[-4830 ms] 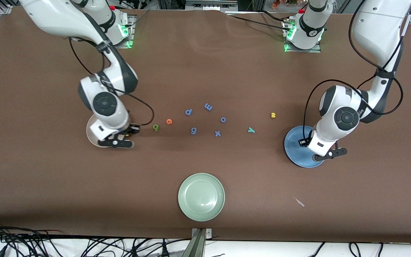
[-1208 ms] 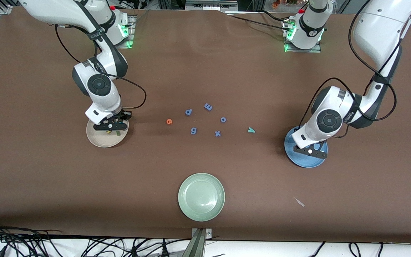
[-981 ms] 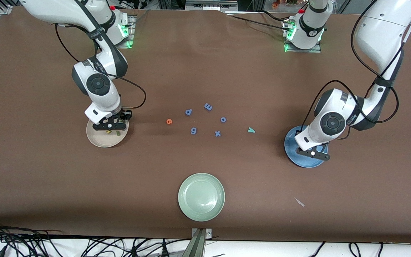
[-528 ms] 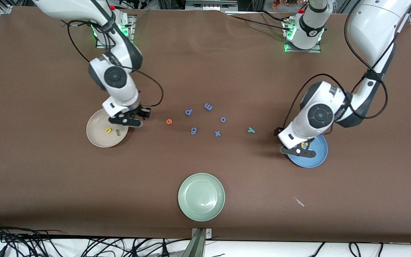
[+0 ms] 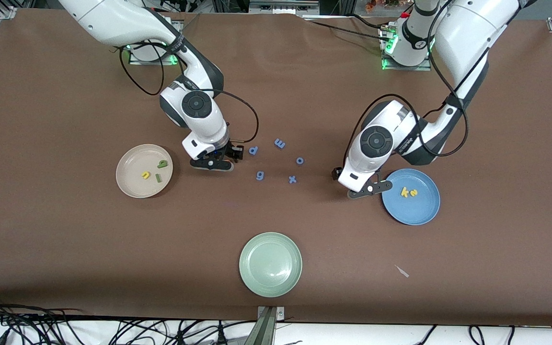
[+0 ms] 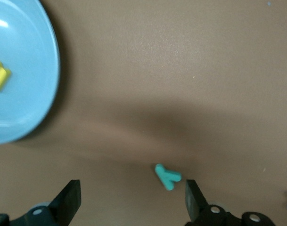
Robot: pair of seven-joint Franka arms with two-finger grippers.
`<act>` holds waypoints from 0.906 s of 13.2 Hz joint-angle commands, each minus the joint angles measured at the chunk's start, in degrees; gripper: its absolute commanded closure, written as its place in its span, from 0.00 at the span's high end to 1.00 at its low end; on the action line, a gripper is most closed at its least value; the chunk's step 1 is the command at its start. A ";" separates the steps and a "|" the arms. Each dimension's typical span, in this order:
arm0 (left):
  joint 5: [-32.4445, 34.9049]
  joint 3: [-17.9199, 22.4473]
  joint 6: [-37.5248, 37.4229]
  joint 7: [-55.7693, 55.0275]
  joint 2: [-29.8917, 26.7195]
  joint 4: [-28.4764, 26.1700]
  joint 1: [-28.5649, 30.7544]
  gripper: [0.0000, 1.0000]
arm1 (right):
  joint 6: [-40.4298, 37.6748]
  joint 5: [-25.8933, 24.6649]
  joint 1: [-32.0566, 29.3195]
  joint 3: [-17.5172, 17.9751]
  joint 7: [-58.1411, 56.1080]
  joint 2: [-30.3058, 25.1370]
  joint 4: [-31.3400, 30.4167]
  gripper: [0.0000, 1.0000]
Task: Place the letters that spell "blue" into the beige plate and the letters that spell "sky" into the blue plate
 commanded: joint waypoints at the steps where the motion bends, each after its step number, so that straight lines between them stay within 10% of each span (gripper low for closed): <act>1: -0.63 0.35 3.05 -10.18 3.49 1.65 -1.11 0.79 | 4.24 -4.92 -0.08 -0.27 0.43 3.40 0.82 0.67; 3: -0.63 0.35 5.86 -15.65 4.37 1.04 -1.11 0.62 | 4.87 -5.81 -0.08 -1.32 0.35 3.49 0.12 0.67; 8: -0.27 0.53 12.29 -19.98 4.46 -4.06 -0.93 0.60 | 5.92 -8.36 -0.08 -2.47 0.52 3.40 -2.52 0.64; 12: -0.10 0.53 12.38 -20.15 4.46 -5.30 -1.02 0.53 | 6.28 -8.36 0.35 -2.38 1.84 3.67 -2.70 0.31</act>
